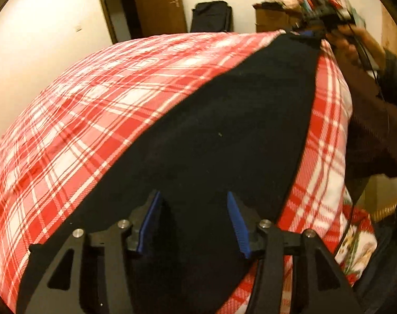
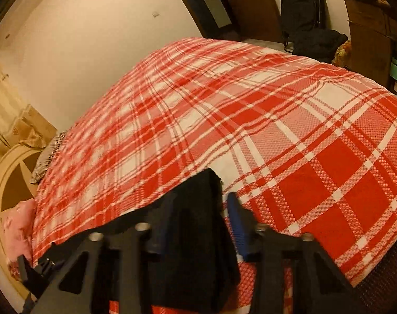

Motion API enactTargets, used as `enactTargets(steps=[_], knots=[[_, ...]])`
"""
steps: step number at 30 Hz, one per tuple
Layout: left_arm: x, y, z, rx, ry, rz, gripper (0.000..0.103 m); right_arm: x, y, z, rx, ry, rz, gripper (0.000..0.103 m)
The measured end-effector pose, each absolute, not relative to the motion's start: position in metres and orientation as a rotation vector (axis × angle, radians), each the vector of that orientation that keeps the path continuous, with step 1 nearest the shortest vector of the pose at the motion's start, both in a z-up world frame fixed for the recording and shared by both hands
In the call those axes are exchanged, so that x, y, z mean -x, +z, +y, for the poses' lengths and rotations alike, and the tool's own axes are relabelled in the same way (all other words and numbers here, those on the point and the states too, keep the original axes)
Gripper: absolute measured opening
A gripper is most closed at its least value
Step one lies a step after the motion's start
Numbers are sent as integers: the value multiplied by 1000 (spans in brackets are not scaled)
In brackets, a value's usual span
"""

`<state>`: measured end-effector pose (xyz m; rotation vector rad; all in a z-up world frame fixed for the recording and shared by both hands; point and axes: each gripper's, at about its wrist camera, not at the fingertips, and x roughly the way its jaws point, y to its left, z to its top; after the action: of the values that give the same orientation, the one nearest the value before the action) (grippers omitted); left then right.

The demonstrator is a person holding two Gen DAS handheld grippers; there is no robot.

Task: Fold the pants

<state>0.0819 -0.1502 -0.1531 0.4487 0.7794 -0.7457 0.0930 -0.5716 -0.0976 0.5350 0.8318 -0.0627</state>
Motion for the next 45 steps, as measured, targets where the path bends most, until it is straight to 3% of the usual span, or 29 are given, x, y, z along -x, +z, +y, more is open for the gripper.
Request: enactTargets(steps=[2,6,13,23,26,32,37,41,43,45], knots=[[-86,-150,-150,-420,-754,777,55,-94,-98,-572,-535,-62,822,20],[-97,-151,-150,-379,-752,809,66,-90,-94,-572,-505,-69,810,8],[-103,-162,-155,-367,-772,829,72,-93,-99,-571,-485,-90,836,7],[-103,-161,-153,-352,-773,829,72,-105,-105,-581,-578,-50,842,8],[-102,-159,-151,-346,-766,827,72,-107,-94,-574,-540,-42,828,3],[-103,-161,-150,-348,-746,828,73,-119,-62,-556,-442,-44,772,2],[-101,-162,-150,-345,-737,820,73,-133,-84,-568,-419,-125,830,2],[-100,-162,-148,-349,-735,816,73,-127,-103,-580,-454,-113,861,4],[-100,-161,-148,-352,-735,815,73,-119,-103,-581,-475,-115,858,10],[-99,-160,-147,-356,-733,814,73,-106,-95,-583,-486,-140,835,28]])
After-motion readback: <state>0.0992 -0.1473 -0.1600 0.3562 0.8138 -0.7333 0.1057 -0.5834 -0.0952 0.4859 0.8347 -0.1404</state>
